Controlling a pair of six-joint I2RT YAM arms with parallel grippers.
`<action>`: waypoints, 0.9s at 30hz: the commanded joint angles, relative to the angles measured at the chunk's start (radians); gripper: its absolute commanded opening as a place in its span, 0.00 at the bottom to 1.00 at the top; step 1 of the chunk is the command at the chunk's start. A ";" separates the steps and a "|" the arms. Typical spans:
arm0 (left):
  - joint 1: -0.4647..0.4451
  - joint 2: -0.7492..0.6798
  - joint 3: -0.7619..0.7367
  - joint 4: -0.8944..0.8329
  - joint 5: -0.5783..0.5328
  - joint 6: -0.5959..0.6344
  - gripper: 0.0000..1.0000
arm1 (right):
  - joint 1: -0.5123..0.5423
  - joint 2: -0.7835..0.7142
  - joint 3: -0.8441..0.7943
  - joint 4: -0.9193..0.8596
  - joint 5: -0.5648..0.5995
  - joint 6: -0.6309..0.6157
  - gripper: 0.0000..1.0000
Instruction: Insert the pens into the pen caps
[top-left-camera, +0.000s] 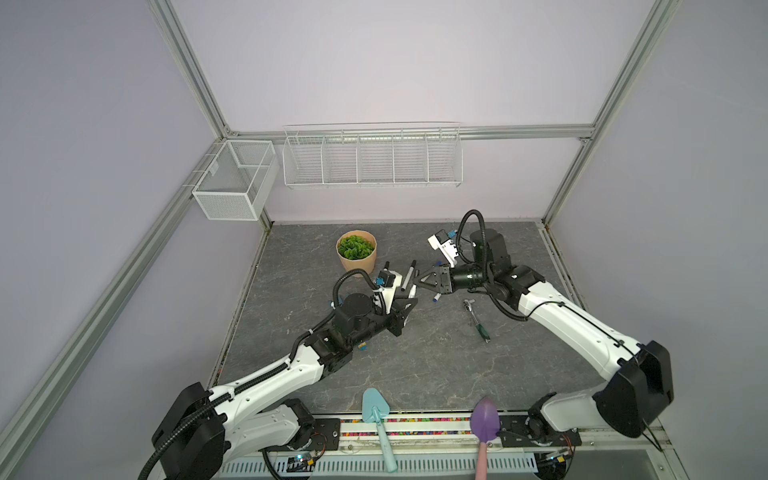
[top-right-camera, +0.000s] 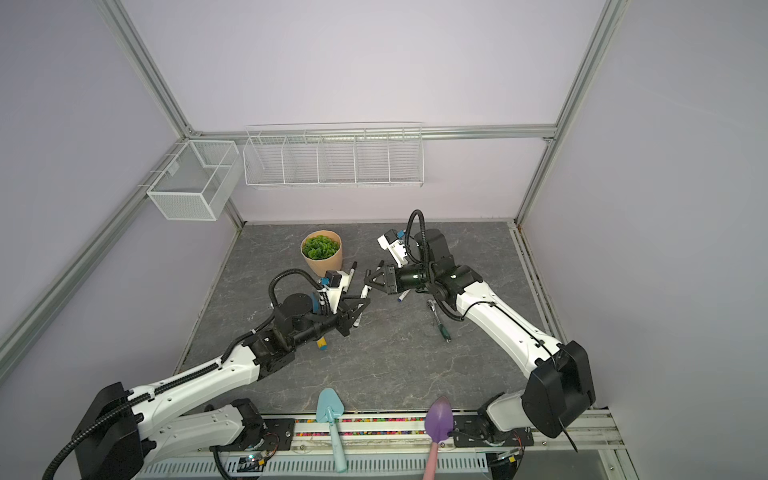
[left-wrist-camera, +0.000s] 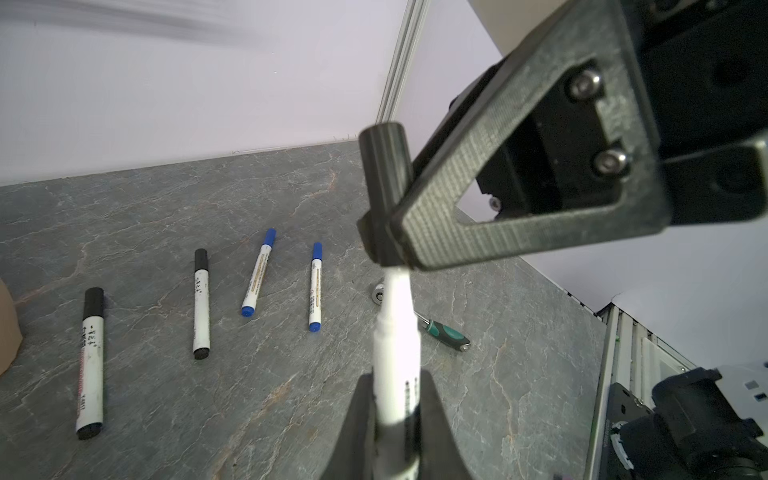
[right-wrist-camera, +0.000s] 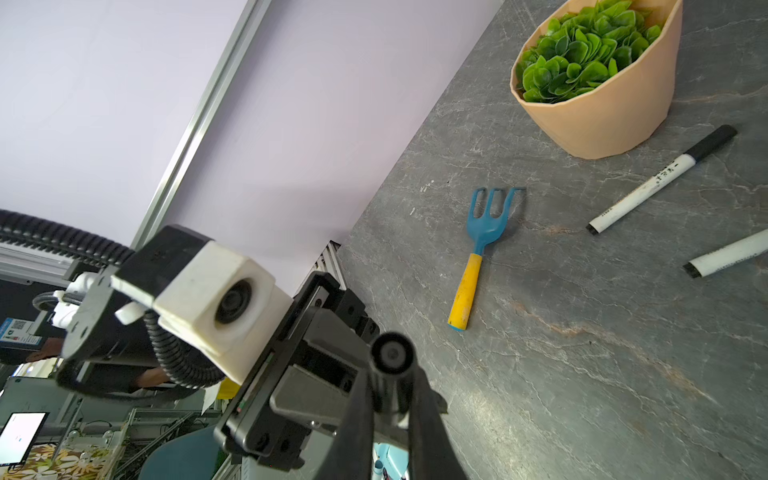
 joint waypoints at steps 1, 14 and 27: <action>-0.003 0.001 0.033 0.024 -0.024 -0.009 0.00 | 0.020 -0.024 -0.020 -0.023 -0.023 -0.025 0.07; -0.003 -0.011 0.033 0.065 -0.045 -0.011 0.00 | 0.019 -0.052 -0.031 -0.138 0.028 -0.110 0.07; -0.002 0.023 0.050 0.099 -0.032 -0.008 0.00 | 0.046 -0.047 -0.047 -0.099 -0.049 -0.105 0.07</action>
